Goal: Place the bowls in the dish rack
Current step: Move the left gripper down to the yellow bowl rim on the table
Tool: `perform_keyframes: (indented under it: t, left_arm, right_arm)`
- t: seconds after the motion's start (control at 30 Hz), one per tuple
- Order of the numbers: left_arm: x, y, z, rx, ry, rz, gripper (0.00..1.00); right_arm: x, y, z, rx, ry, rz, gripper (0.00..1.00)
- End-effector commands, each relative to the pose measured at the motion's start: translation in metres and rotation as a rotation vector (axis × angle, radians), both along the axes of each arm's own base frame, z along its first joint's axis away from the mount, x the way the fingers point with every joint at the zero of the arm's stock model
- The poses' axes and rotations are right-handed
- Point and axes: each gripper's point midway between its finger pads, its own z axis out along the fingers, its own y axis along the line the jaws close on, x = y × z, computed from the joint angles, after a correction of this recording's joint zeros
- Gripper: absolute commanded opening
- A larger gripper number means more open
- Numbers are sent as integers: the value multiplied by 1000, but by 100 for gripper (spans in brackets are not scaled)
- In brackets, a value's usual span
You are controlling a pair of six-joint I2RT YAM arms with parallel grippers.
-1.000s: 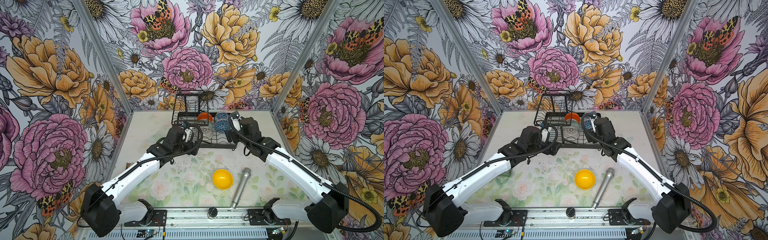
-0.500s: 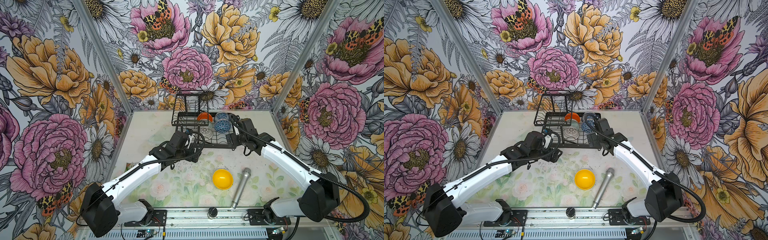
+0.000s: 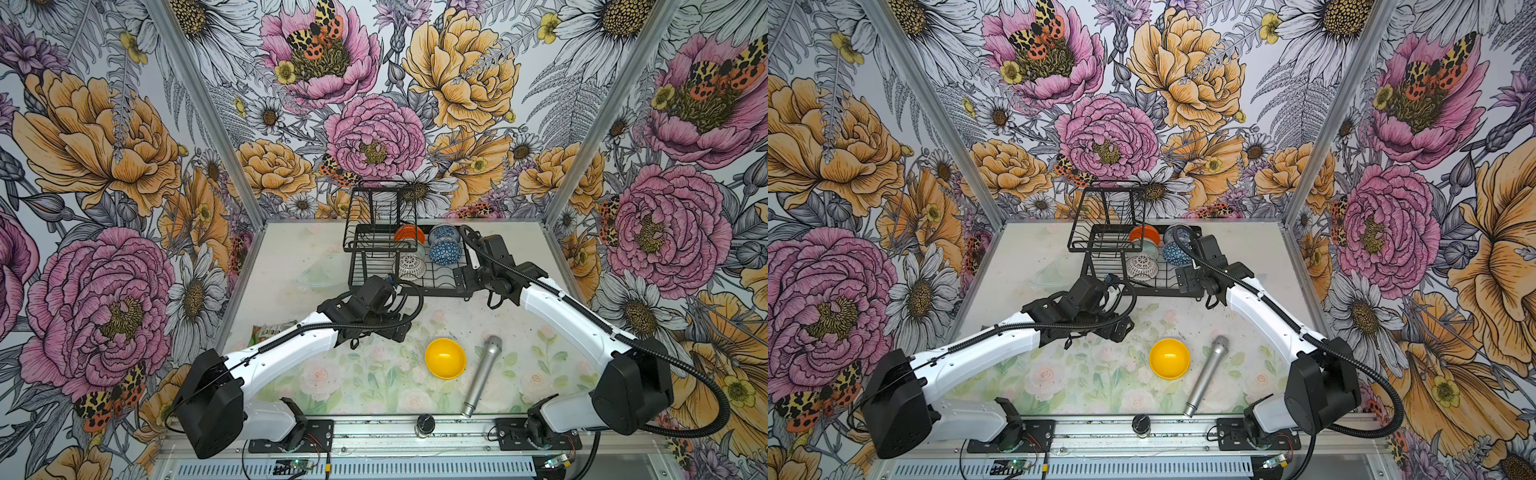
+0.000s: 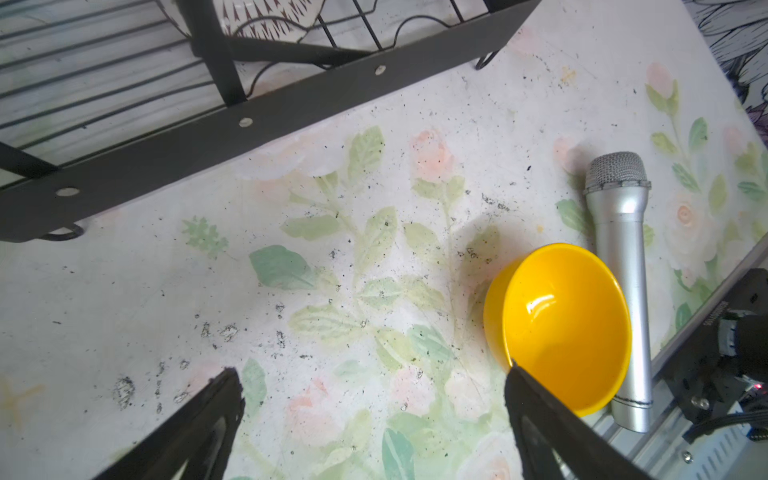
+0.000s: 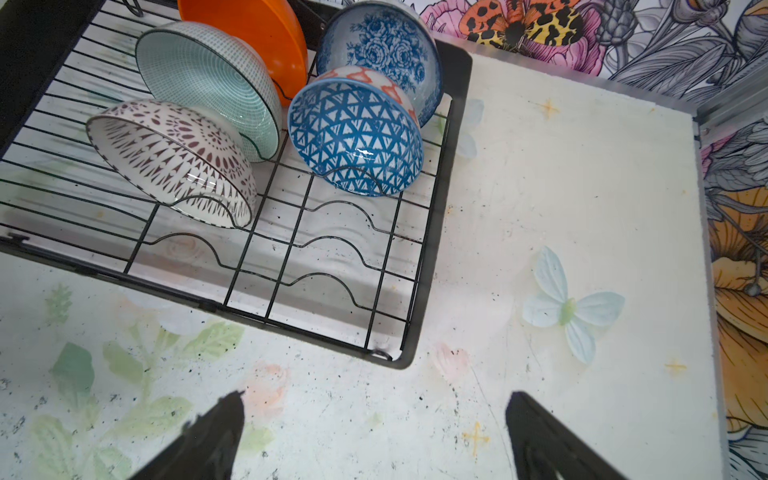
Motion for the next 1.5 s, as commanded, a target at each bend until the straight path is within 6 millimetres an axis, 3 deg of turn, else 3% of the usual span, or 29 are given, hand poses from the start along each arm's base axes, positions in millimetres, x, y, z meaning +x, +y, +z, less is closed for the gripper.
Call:
perform_keyframes:
  t: [0.0,0.43,0.77,1.07,1.47]
  left_arm:
    - [-9,-9,-9,-4,45,-16,99]
    - [-17,-31,-32,38,104,-72,92]
    - [-36,-71,-35,-28,155,-200,86]
    - [-49,-93,-50,-15,207,-265,79]
    - [-54,-103,-70,7,264,-285,60]
  right_arm:
    - [5,2,8,25,-13,-8,100]
    - [3,2,2,22,-2,2,100]
    - [3,4,-4,20,8,11,99]
    - [3,3,-8,13,10,12,99]
    - [3,2,-12,7,13,14,99]
